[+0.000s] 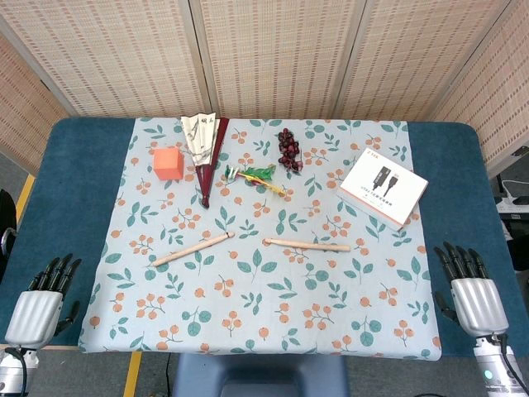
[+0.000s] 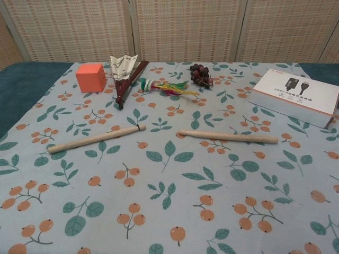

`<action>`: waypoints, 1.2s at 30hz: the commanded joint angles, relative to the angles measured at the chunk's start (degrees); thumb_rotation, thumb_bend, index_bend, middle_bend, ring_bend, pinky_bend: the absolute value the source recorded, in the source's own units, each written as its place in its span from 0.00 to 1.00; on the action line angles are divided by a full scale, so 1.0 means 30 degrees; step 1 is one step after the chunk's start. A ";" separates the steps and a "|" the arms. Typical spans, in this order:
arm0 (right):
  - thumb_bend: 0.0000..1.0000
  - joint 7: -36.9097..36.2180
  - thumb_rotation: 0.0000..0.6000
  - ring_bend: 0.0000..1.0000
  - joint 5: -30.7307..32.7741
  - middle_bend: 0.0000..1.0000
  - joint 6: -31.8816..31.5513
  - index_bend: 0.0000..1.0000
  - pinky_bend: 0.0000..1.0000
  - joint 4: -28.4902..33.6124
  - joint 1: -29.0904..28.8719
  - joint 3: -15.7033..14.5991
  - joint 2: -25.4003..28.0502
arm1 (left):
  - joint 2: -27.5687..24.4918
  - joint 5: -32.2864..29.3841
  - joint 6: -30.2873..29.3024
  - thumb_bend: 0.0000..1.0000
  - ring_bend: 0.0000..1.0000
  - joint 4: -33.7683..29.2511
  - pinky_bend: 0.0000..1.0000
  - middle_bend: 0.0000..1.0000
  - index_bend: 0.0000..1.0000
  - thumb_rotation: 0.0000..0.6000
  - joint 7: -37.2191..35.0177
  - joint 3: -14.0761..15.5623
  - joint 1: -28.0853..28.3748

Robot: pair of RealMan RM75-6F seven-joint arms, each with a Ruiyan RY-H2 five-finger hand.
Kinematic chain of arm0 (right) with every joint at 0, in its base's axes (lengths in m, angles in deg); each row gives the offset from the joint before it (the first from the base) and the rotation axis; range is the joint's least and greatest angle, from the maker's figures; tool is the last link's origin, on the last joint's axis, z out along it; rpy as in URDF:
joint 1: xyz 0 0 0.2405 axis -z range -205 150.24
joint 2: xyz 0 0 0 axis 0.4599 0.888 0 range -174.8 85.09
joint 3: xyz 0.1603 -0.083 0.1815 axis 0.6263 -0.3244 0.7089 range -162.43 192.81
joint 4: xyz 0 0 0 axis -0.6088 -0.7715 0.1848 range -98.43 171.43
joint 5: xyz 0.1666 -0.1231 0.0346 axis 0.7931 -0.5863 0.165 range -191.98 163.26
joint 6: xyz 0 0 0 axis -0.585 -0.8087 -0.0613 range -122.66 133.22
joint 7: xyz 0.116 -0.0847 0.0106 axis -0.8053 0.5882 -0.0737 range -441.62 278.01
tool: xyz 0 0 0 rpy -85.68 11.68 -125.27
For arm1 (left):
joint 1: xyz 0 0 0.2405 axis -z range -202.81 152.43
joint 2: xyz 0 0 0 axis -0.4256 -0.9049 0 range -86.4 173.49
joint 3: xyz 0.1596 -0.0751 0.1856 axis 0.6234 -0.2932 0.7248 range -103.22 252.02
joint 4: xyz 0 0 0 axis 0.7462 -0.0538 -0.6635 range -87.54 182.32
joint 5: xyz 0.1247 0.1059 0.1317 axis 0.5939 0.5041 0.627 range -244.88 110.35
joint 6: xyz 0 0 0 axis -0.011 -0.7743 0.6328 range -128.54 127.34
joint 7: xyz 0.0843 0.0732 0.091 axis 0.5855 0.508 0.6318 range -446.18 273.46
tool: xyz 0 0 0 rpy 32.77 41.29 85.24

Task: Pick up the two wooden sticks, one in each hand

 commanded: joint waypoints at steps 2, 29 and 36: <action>0.34 0.0017 1.00 0.00 0.0012 0.00 0.0141 0.00 0.00 -0.0030 -0.0073 0.0006 -0.0060 | 0.0095 0.0064 0.0109 0.43 0.00 -0.0179 0.23 0.00 0.00 1.00 0.0191 -0.0011 0.0085; 0.34 0.1875 1.00 0.00 -0.0324 0.00 0.1624 0.00 0.00 0.0909 -0.1678 0.0488 -0.0082 | 1.0721 -0.3579 0.5949 0.48 0.21 0.5728 0.25 0.34 0.29 1.00 0.9431 -0.3490 0.6855; 0.34 0.1769 1.00 0.00 -0.0088 0.00 0.1811 0.00 0.00 0.0700 -0.1758 0.0425 -0.0153 | 1.2033 -0.4839 0.6352 0.48 0.21 0.7242 0.25 0.33 0.29 1.00 1.0527 -0.3723 0.7480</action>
